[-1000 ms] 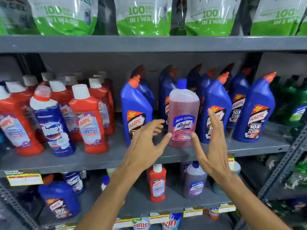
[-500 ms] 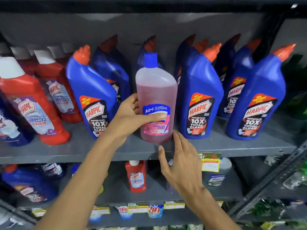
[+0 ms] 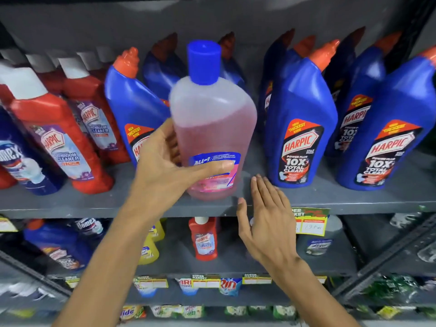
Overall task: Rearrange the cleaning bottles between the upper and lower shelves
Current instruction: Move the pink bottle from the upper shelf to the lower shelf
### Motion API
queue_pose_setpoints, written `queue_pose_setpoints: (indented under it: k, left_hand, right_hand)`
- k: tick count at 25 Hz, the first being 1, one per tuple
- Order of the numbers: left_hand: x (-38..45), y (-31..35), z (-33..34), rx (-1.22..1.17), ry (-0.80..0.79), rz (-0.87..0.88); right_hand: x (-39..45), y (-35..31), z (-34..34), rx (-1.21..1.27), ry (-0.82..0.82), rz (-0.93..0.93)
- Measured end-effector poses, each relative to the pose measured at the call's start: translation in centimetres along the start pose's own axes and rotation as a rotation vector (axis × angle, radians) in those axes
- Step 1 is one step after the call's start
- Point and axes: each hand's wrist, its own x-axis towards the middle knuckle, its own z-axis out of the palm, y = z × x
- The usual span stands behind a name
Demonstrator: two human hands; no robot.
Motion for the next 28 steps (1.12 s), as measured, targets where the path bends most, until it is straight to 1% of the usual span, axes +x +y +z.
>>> queue_pose_setpoints:
  k: [2,3,6,9,12,14,18,21,28]
  left_hand:
    - [-3.5,1.0,-2.8,0.043,0.033,0.004]
    - [-5.8,1.3,-4.1,0.078,0.037,-0.026]
    - [-13.2,0.1,-7.3,0.139,0.081,-0.214]
    - [-18.6,-5.2,-8.7,0.162,0.106,-0.394]
    - [-21.5,-12.6,-8.9,0.177,0.214,-0.569]
    - [-21.4,-16.8,-8.4,0.146,0.292,-0.626]
    - [-19.1,-21.8,-7.0,0.135,0.378,-0.581]
    - [-17.7,-24.6,-6.6,0.107,0.38,-0.539]
    - [-15.7,-29.4,-5.2,0.097,0.408,-0.555]
  right_hand:
    - [0.2,0.2,0.0,-0.004,-0.009,-0.034]
    - [0.5,0.3,0.0,-0.008,-0.021,-0.056]
    - [1.1,0.4,0.1,-0.029,-0.063,-0.116]
    - [1.4,0.2,0.4,-0.038,-0.07,-0.143]
    - [1.5,-0.1,0.6,-0.047,-0.05,-0.148]
    - [1.5,-0.2,0.7,-0.056,-0.037,-0.151]
    - [1.5,-0.1,1.1,-0.054,0.016,-0.162]
    - [1.7,-0.3,1.4,-0.05,0.027,-0.195]
    - [1.7,-0.4,1.7,-0.037,0.071,-0.196]
